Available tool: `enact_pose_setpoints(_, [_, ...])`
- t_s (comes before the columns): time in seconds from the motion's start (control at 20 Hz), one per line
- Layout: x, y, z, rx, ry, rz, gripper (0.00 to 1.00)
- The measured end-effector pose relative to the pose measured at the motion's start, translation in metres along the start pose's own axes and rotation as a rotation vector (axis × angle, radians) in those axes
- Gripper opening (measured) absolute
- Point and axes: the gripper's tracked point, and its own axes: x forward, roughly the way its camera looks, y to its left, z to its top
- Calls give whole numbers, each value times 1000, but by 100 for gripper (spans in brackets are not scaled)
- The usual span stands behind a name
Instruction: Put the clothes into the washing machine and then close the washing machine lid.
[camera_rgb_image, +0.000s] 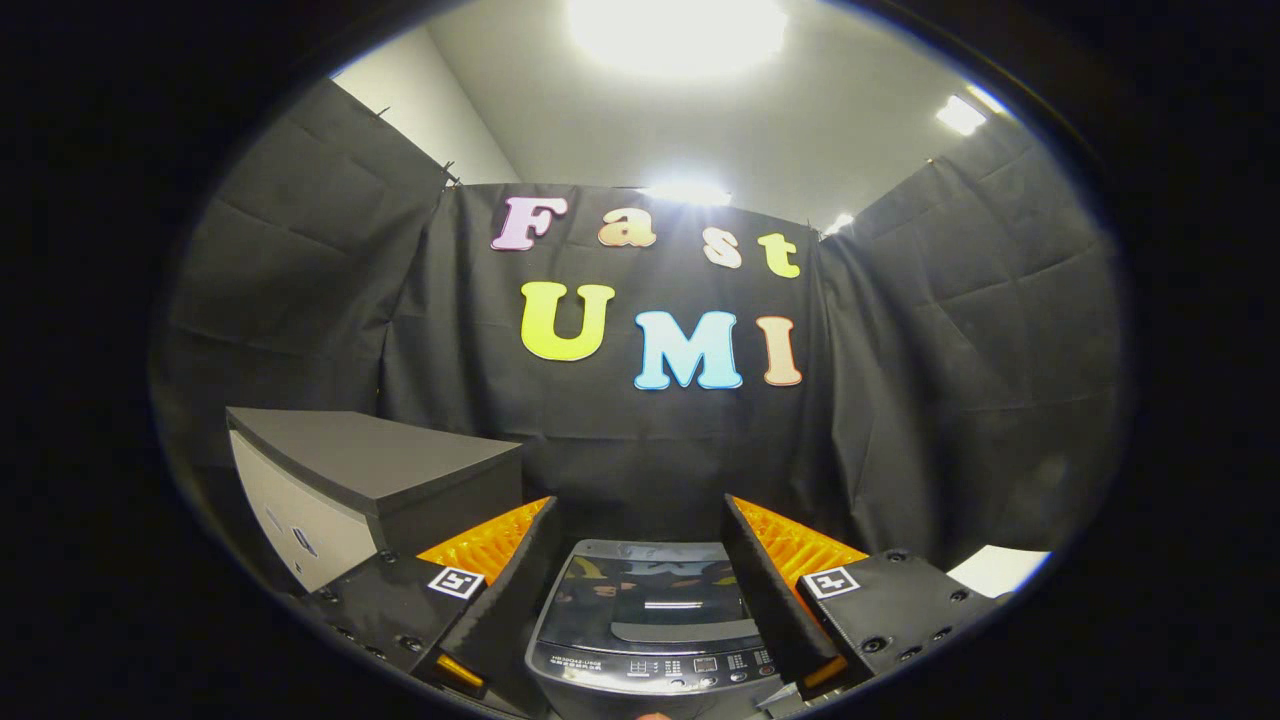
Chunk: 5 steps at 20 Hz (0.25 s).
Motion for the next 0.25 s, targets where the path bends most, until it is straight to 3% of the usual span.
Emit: enact_pose_setpoints(0.25, [0,1,3,12,-4,-2,100])
